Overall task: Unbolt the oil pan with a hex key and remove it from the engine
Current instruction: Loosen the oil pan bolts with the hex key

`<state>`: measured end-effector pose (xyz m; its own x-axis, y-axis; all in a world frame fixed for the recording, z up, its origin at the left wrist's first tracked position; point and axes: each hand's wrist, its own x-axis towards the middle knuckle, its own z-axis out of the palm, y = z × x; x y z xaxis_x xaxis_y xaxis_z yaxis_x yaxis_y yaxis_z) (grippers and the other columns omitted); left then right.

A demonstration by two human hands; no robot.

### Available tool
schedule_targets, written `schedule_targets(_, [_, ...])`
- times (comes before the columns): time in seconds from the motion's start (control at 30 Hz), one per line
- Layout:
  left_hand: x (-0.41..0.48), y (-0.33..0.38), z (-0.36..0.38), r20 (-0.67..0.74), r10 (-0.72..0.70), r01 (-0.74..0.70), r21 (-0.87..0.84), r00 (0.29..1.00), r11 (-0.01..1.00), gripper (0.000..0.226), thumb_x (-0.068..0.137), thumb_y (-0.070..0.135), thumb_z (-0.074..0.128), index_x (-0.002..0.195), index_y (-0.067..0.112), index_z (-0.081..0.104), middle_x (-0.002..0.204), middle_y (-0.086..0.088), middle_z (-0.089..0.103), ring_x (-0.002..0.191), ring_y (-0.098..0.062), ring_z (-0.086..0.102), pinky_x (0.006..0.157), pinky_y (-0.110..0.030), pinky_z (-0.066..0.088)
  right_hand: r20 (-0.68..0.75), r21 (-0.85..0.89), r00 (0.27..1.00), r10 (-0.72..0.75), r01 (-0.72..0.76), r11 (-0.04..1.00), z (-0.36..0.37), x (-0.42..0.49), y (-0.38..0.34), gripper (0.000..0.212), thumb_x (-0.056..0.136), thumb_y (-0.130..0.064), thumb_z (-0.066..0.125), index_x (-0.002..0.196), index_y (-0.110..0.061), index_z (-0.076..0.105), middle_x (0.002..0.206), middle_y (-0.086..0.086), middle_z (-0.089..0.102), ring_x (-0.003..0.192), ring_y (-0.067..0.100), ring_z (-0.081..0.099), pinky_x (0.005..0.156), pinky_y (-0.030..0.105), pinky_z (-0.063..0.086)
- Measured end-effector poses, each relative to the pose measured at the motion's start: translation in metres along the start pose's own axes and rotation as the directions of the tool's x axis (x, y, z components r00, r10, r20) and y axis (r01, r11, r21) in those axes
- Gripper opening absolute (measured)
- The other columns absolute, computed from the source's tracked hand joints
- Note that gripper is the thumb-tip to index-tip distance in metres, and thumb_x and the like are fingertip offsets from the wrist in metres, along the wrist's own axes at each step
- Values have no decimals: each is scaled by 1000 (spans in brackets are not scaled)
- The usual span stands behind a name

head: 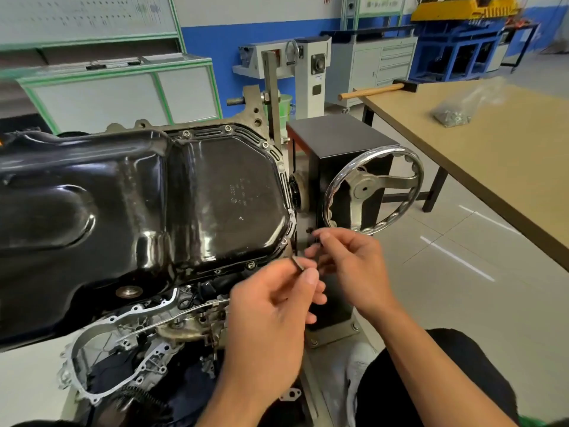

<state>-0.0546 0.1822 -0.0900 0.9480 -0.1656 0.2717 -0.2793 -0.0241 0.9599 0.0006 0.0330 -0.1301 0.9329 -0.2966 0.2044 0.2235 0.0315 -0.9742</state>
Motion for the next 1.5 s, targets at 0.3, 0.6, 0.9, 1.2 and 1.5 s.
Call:
schedule_targets(0.3, [44, 47, -22, 283, 105, -202, 343, 953, 917, 14, 92, 18, 64, 84, 25, 74, 71, 7, 73, 67, -6, 70, 59, -20, 55, 286, -286, 653, -702, 757, 588, 10, 3, -10, 19, 101, -23, 53, 92, -14, 67, 70, -5, 58, 62, 7, 53, 58, 17, 40])
schedule_targets(0.6, [16, 13, -42, -106, 251, -173, 474, 962, 863, 22, 86, 34, 64, 106, 46, 64, 79, 22, 71, 77, 3, 69, 71, -3, 47, 159, -339, 748, -644, 654, 676, 12, -5, 13, 22, 101, -19, 53, 92, -8, 69, 72, -8, 60, 67, 4, 57, 64, 13, 44])
schedule_targets(0.9, [7, 7, -52, -103, 395, -252, 619, 913, 744, 14, 90, 20, 69, 95, 33, 70, 90, 23, 67, 94, 7, 64, 85, -2, 40, 190, -400, 749, -635, 650, 646, 13, -13, 26, 32, 105, -24, 48, 84, -7, 67, 66, -3, 53, 60, 12, 51, 61, 16, 40])
schedule_targets(1.2, [22, -4, -53, 20, 424, -318, 692, 906, 648, 16, 84, 10, 74, 95, 22, 73, 101, 19, 64, 103, -2, 60, 94, -6, 39, 173, -387, 719, -673, 678, 625, 13, -13, 27, 33, 106, -26, 47, 89, -8, 69, 69, -3, 56, 62, 12, 54, 63, 16, 41])
schedule_targets(1.5, [43, 6, -53, 224, 404, -449, 628, 887, 636, 24, 90, 21, 56, 110, 23, 70, 106, 21, 63, 108, -2, 59, 94, -8, 40, 179, -400, 725, -665, 671, 624, 20, -7, 28, 24, 103, -19, 52, 95, -5, 70, 72, -5, 54, 64, 5, 48, 68, 11, 36])
